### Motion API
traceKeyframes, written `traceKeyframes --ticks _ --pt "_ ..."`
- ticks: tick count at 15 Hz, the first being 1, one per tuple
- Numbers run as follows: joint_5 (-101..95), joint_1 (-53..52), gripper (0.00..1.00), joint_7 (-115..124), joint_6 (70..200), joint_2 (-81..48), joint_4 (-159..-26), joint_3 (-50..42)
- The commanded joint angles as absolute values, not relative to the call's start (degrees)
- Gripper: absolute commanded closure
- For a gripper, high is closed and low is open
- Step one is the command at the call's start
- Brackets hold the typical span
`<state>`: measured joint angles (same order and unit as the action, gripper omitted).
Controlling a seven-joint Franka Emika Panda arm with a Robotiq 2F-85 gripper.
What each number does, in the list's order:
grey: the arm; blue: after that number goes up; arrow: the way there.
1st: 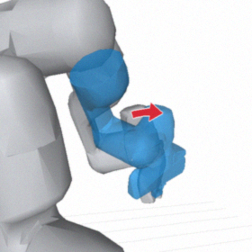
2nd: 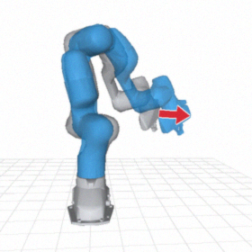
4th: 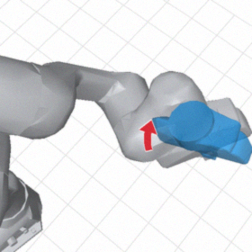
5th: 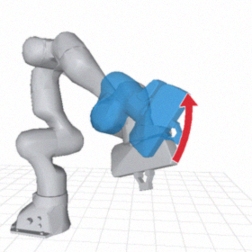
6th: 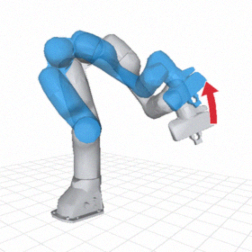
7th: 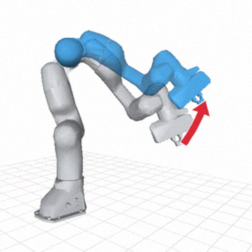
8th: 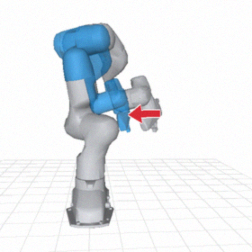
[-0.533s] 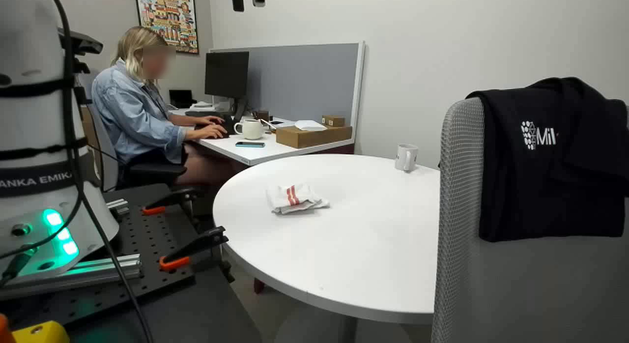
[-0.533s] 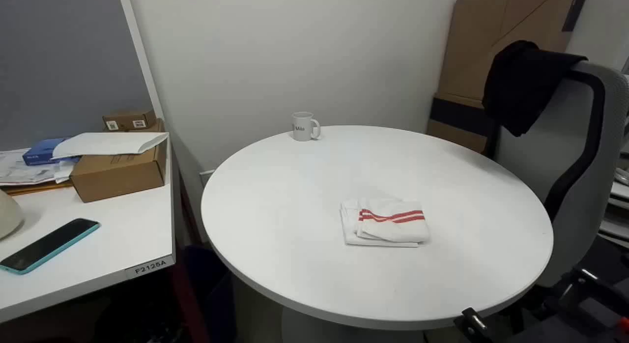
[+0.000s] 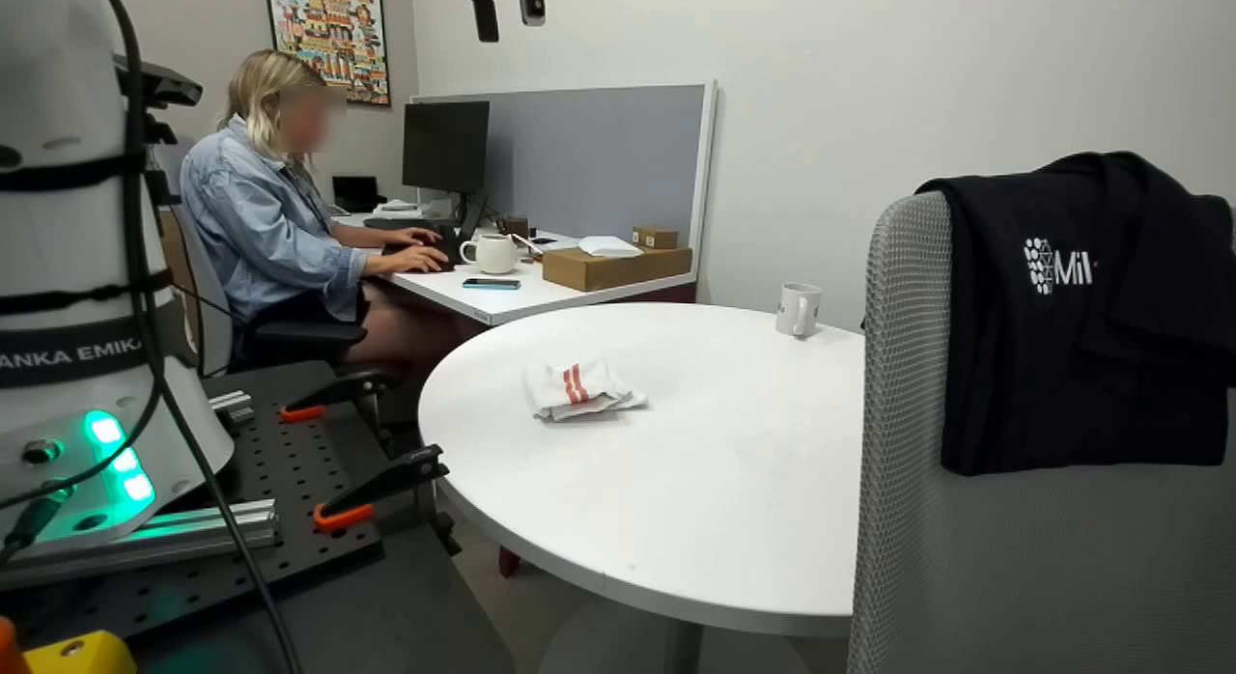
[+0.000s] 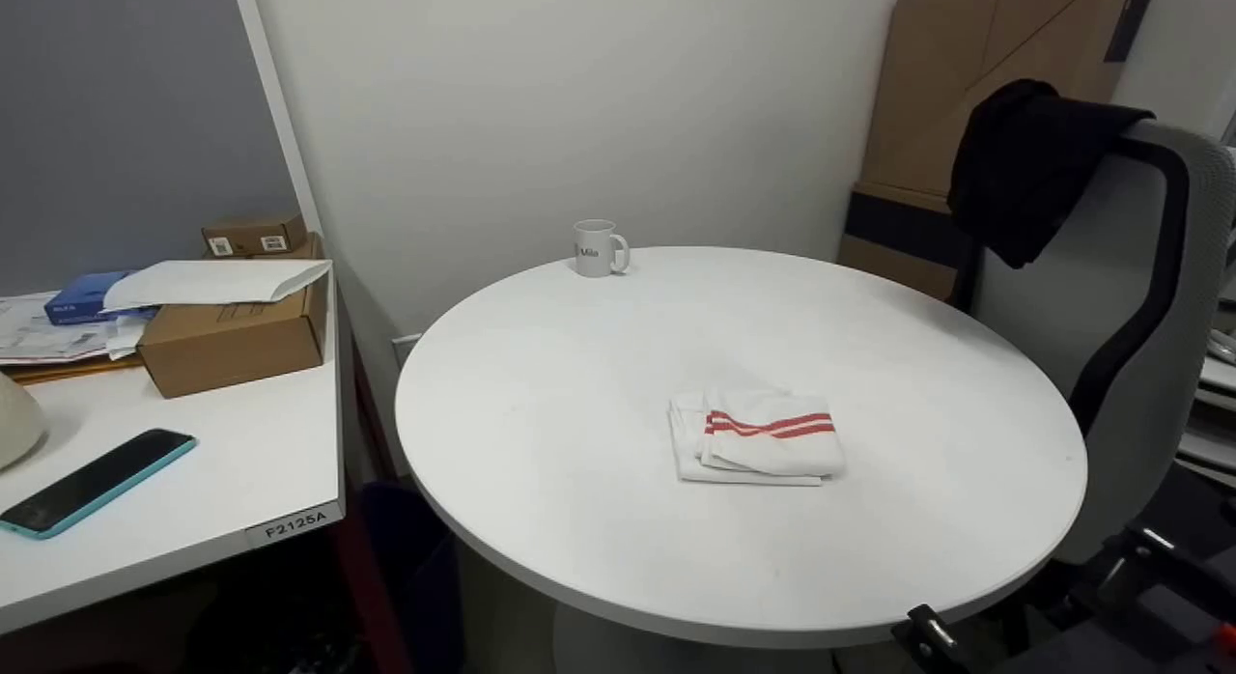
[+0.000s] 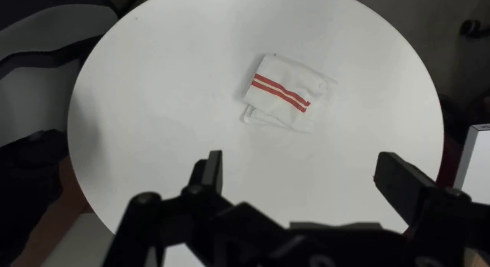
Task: Use the towel to wipe the table
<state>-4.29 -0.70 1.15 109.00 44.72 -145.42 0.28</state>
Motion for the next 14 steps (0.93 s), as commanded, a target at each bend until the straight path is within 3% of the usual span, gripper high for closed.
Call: traceKeyframes --ticks 1,14 --pt "-5.2 -0.4 0.00 0.8 116.6 38.3 -145.8 0.7" --pt "-4.7 0.1 0.00 3.1 141.7 10.7 -144.0 1.1"
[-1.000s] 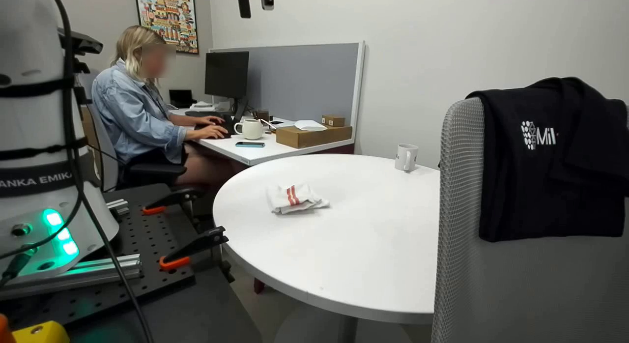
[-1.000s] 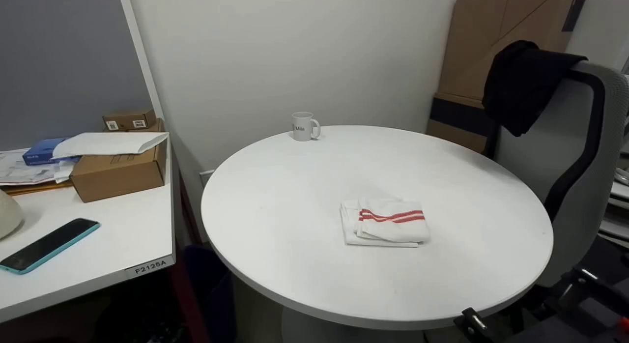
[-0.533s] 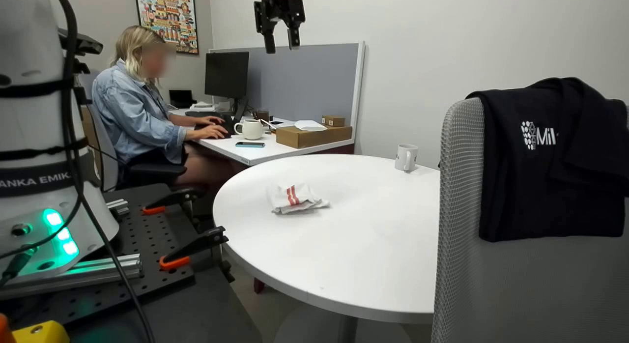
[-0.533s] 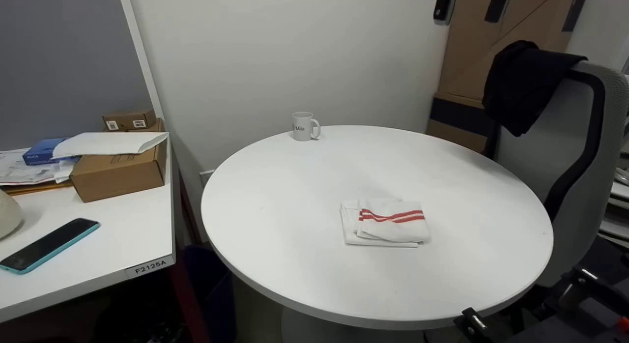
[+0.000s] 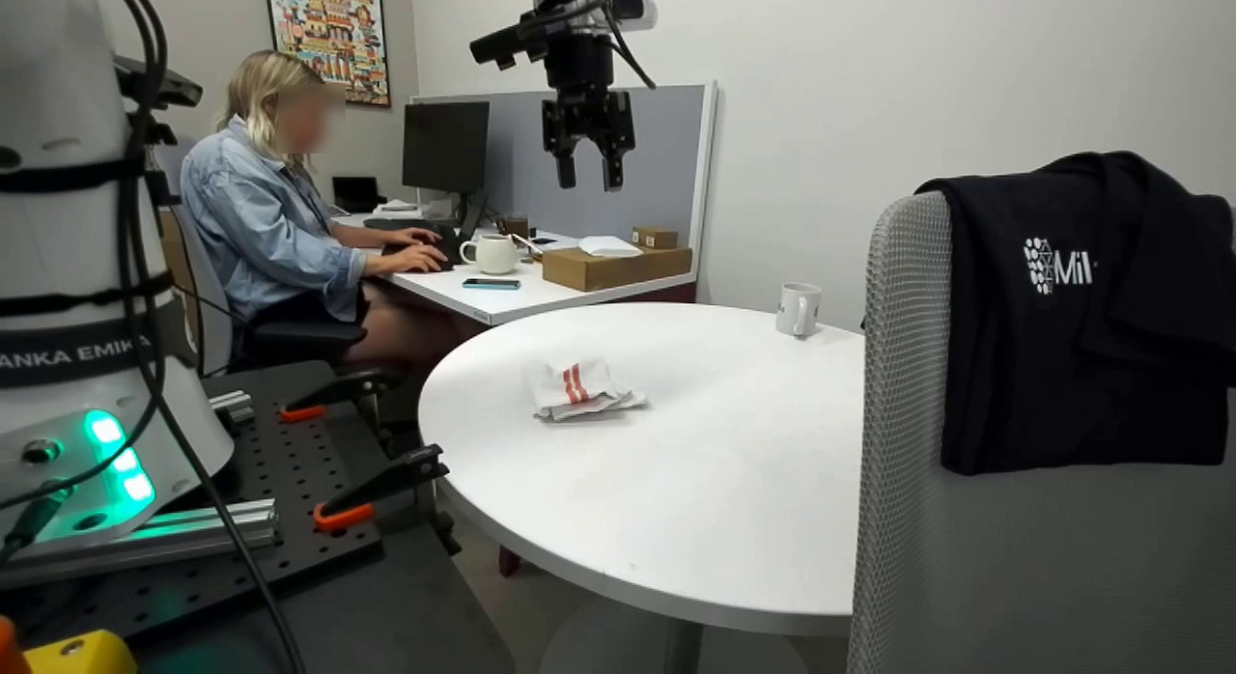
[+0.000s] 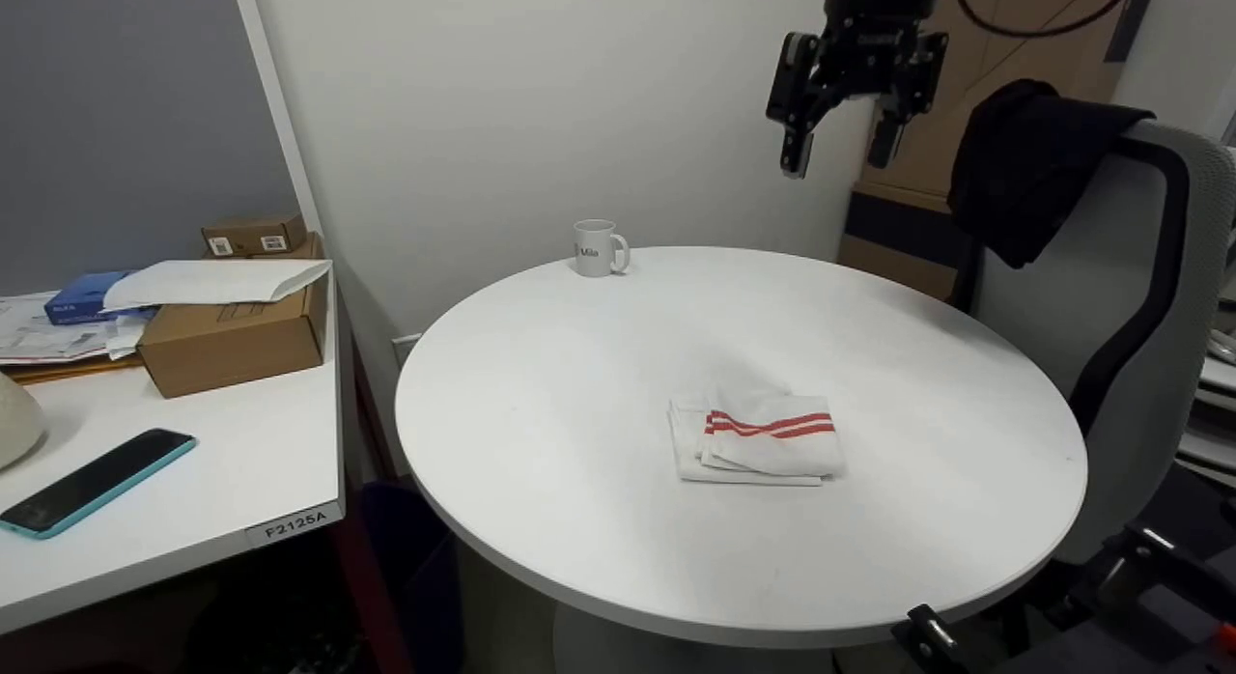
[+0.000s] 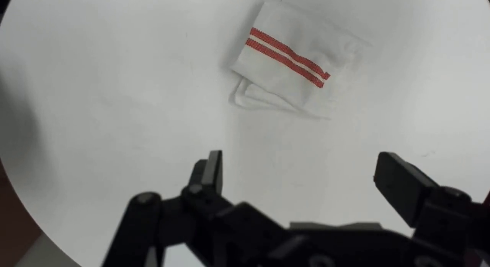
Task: Use the towel to wipe the table
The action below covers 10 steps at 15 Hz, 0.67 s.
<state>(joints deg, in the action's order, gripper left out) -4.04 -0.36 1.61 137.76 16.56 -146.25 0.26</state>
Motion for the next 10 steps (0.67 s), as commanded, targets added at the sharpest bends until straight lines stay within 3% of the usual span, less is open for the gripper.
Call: traceKeyframes --ticks 1,10 --pt "-5.2 0.2 0.00 3.7 143.2 9.0 -143.9 1.3" --pt "-10.7 -1.2 0.00 8.0 153.1 -6.8 -140.1 1.3"
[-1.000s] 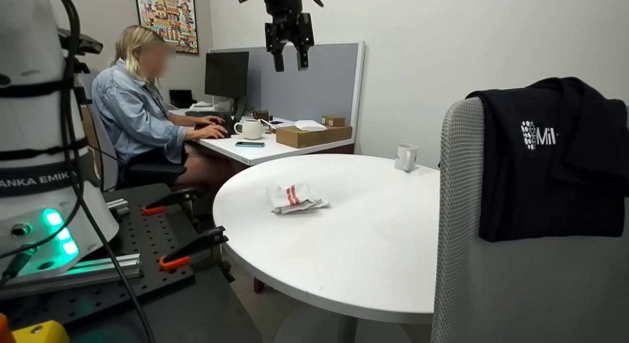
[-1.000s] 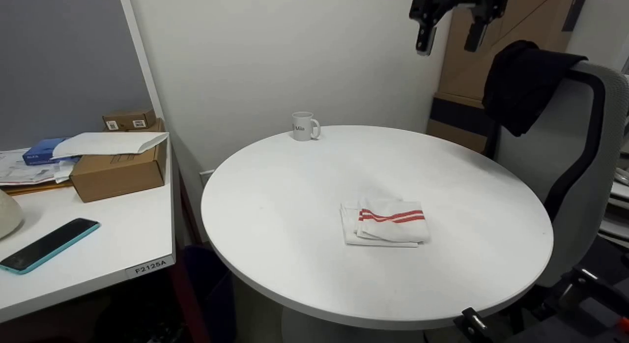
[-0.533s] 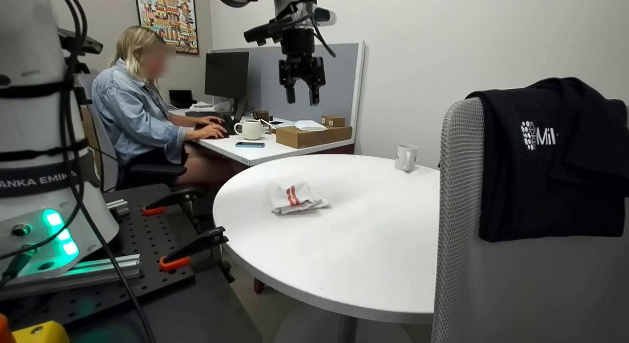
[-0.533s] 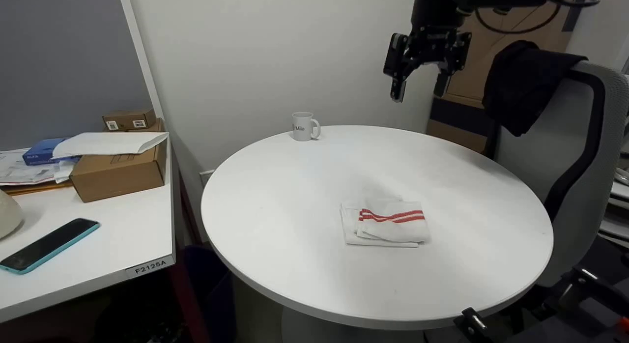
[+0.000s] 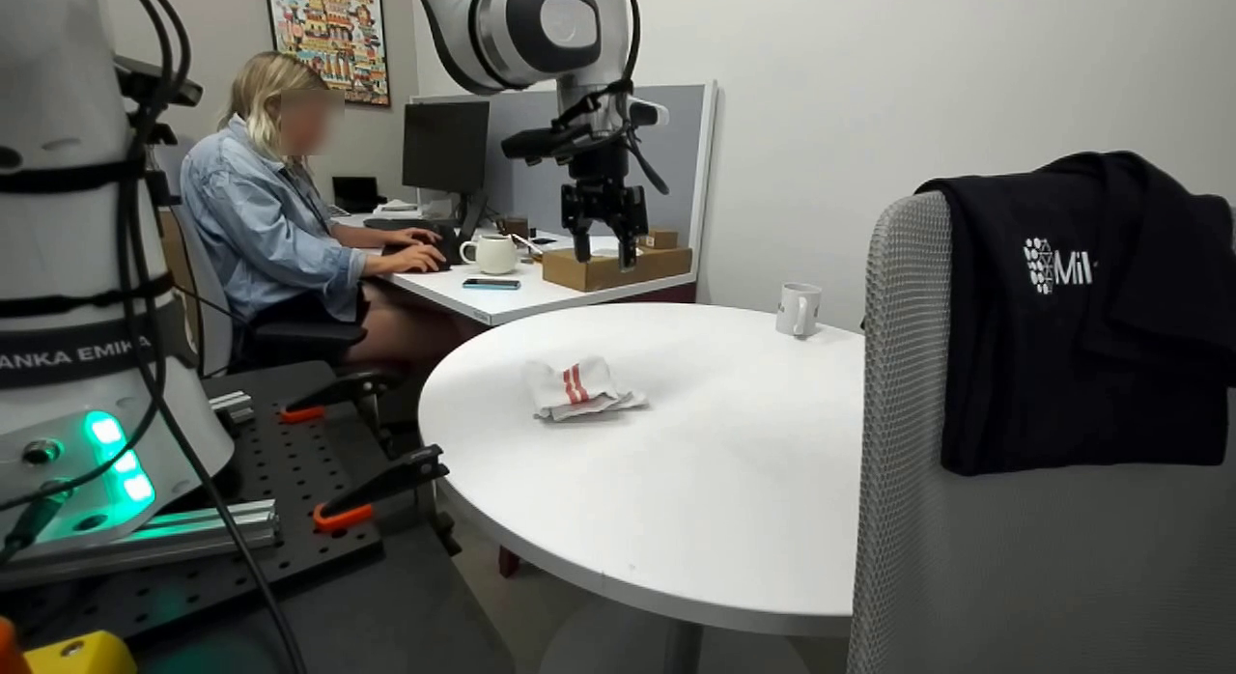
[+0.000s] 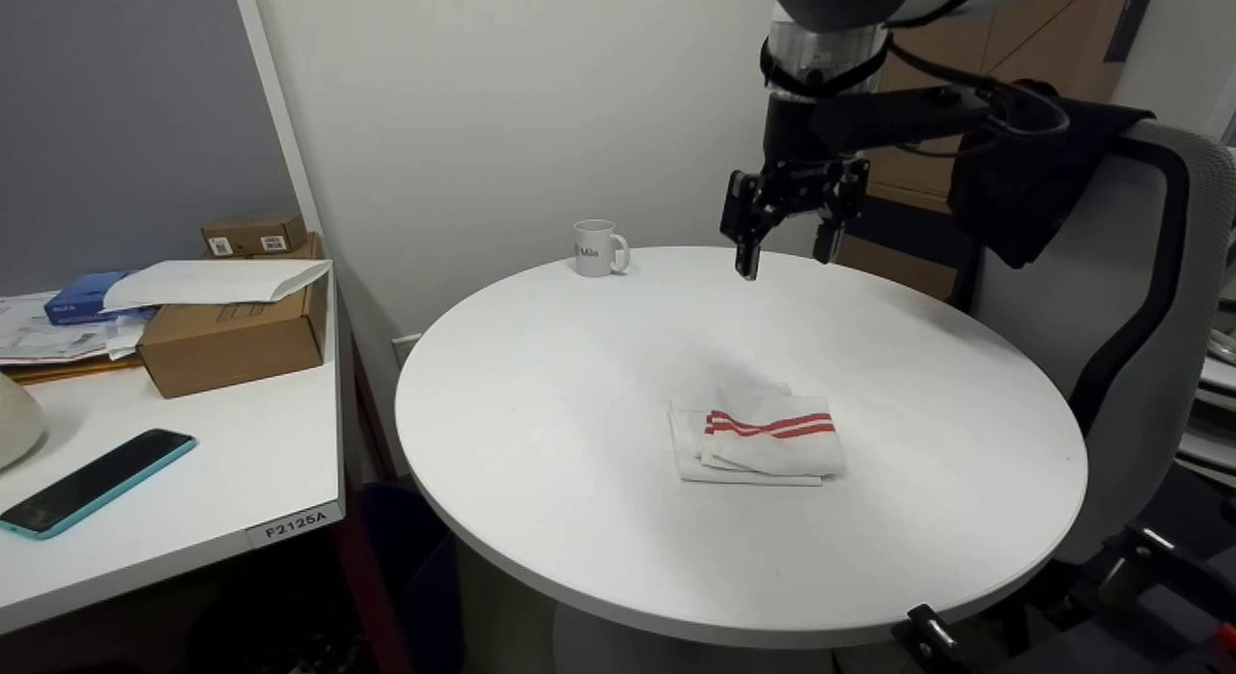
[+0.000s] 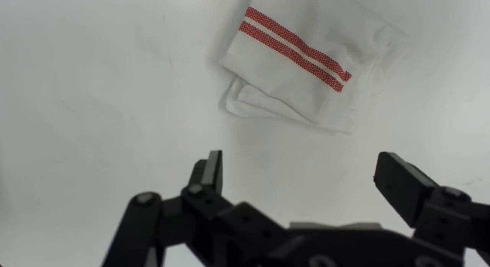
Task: Use the towel to wipe the table
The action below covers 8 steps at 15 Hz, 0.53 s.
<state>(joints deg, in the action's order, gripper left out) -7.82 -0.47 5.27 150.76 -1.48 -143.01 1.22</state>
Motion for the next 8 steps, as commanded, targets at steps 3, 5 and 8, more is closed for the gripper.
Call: traceKeyframes --ticks 3,5,8 --pt "-11.9 -2.7 0.00 8.7 154.4 -10.4 -138.7 1.1" --pt "-12.3 -4.0 0.00 8.9 154.9 -12.6 -137.9 0.9" --pt "-13.7 -5.9 0.00 9.7 155.4 -16.0 -137.3 0.2"
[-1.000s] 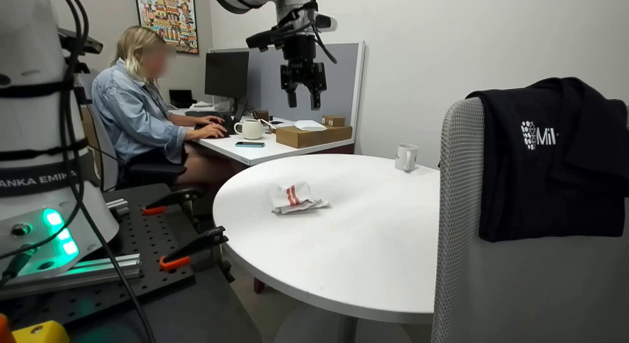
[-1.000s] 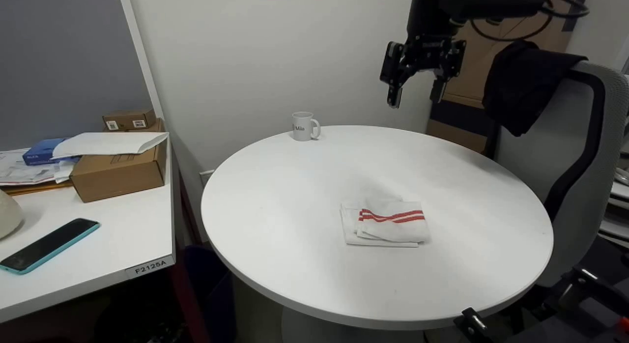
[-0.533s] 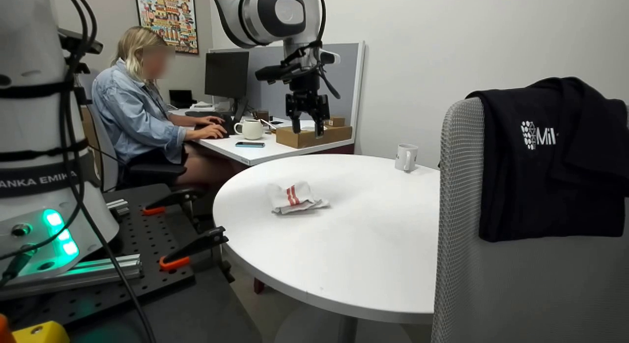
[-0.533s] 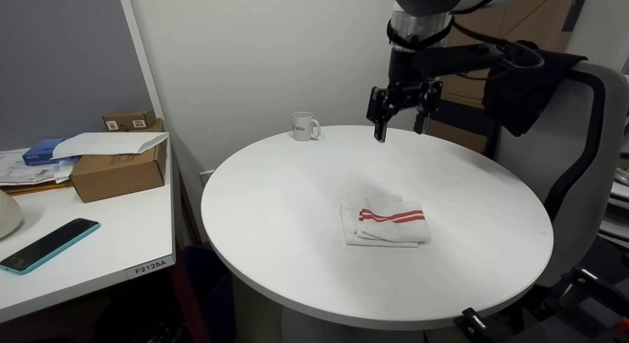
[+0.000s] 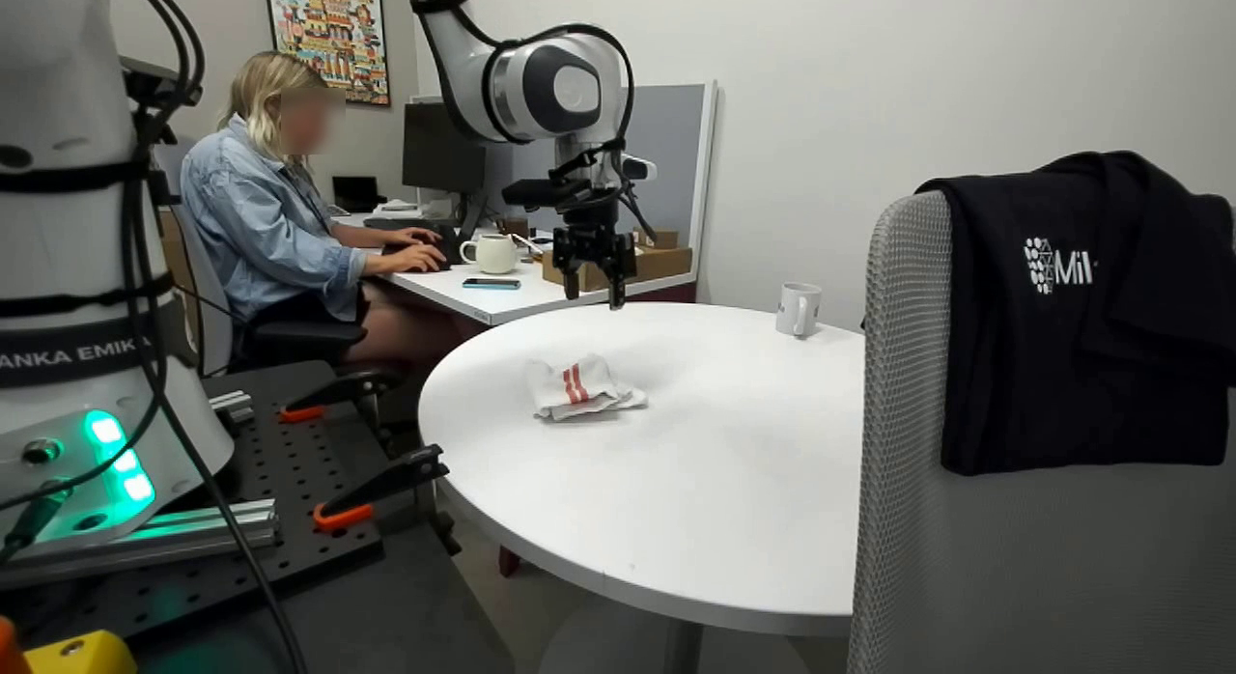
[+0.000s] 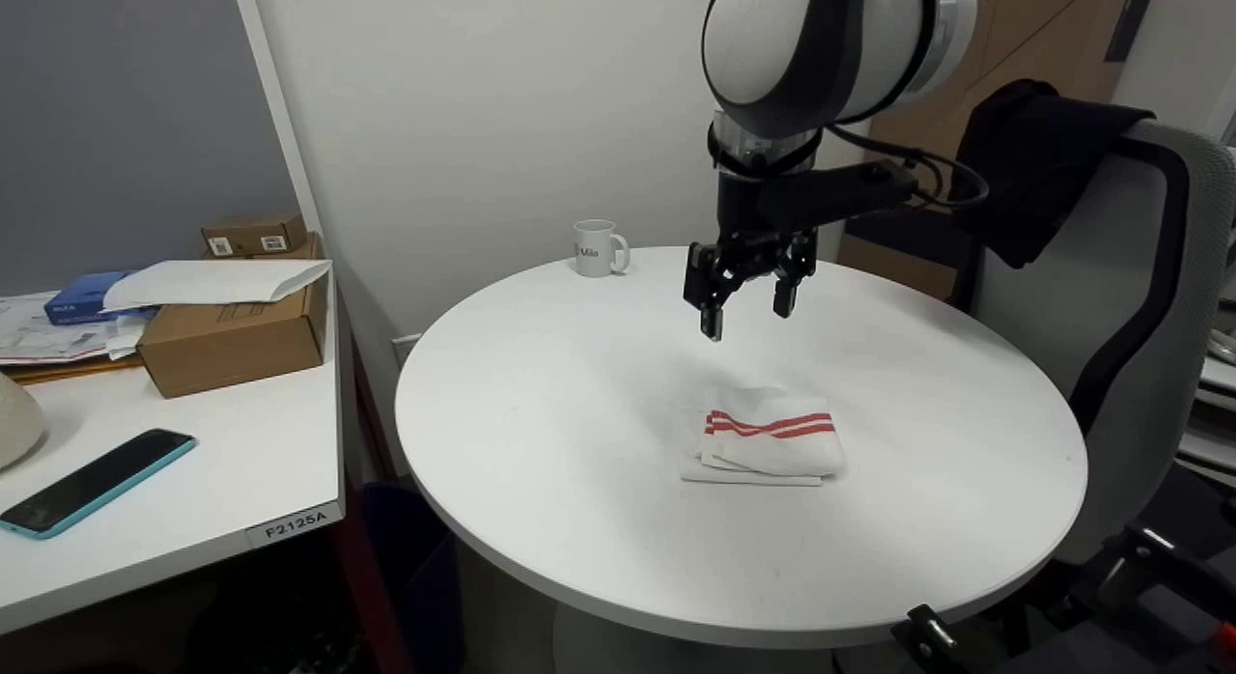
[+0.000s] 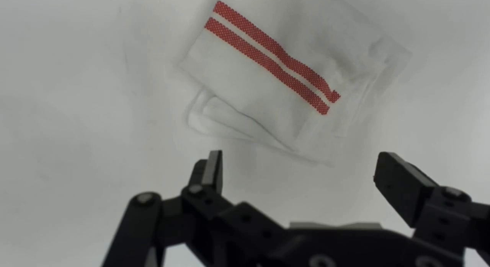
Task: Use the towel to wipe the table
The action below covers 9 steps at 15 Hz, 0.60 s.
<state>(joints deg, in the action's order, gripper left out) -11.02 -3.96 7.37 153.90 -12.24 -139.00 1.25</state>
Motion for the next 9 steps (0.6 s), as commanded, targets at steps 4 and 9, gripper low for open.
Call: traceKeyframes --ticks 4,9 --pt "-15.9 -8.2 0.00 11.3 155.7 -19.5 -136.8 -1.4" --pt "-18.2 -10.0 0.00 12.5 155.7 -23.7 -135.7 -4.2"
